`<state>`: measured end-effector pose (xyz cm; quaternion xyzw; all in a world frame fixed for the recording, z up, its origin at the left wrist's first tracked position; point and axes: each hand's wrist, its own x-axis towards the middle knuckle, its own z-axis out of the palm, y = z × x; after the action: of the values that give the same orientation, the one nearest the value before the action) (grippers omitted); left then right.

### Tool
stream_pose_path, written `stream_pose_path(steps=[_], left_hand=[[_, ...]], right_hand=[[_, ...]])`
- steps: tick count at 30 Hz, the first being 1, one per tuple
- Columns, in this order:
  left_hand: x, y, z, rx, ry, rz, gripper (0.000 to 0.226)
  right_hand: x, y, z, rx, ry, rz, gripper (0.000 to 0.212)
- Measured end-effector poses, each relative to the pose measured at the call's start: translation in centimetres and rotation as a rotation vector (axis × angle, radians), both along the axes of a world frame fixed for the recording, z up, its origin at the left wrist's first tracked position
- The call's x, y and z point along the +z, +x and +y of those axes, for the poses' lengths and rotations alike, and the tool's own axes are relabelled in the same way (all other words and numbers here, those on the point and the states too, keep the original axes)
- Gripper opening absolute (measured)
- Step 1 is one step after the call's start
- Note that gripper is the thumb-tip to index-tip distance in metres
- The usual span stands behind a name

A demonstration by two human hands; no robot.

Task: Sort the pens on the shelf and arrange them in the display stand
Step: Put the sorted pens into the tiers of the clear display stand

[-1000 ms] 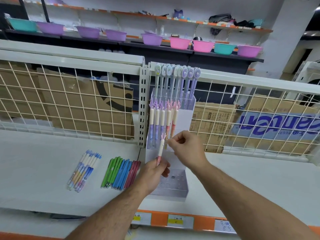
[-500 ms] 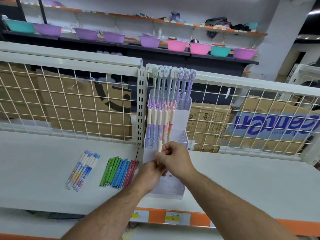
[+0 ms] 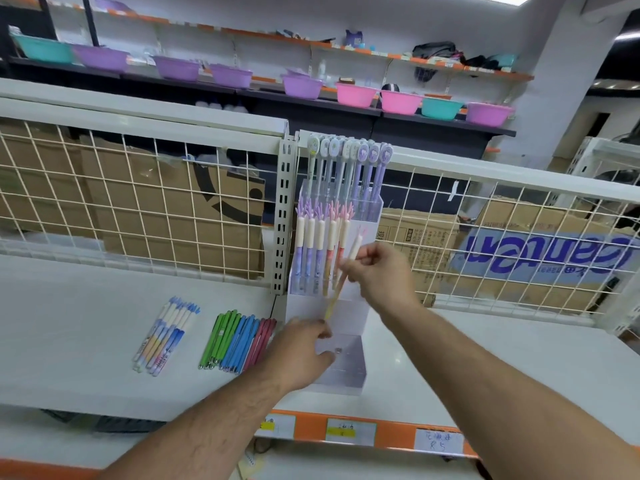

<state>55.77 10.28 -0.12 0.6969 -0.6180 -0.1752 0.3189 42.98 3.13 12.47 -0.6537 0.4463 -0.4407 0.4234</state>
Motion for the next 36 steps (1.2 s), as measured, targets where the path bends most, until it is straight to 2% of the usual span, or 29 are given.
stream_pose_path(steps=[2, 15, 22, 36], left_hand=[[-0.5, 0.5, 0.1, -0.02, 0.006, -0.061, 0.035], [-1.6, 0.8, 0.0, -0.045, -0.015, -0.037, 0.033], [-1.9, 0.8, -0.1, -0.035, -0.031, -0.042, 0.033], [-2.0, 0.8, -0.2, -0.02, -0.027, -0.026, 0.034]], right_hand=[[1.7, -0.5, -0.6, -0.021, -0.047, -0.002, 0.02], [2.9, 0.7, -2.2, -0.07, -0.142, 0.085, 0.014], [1.3, 1.5, -2.2, -0.064, -0.171, 0.271, 0.016], [0.7, 1.6, -2.6, -0.099, -0.129, 0.26, 0.018]])
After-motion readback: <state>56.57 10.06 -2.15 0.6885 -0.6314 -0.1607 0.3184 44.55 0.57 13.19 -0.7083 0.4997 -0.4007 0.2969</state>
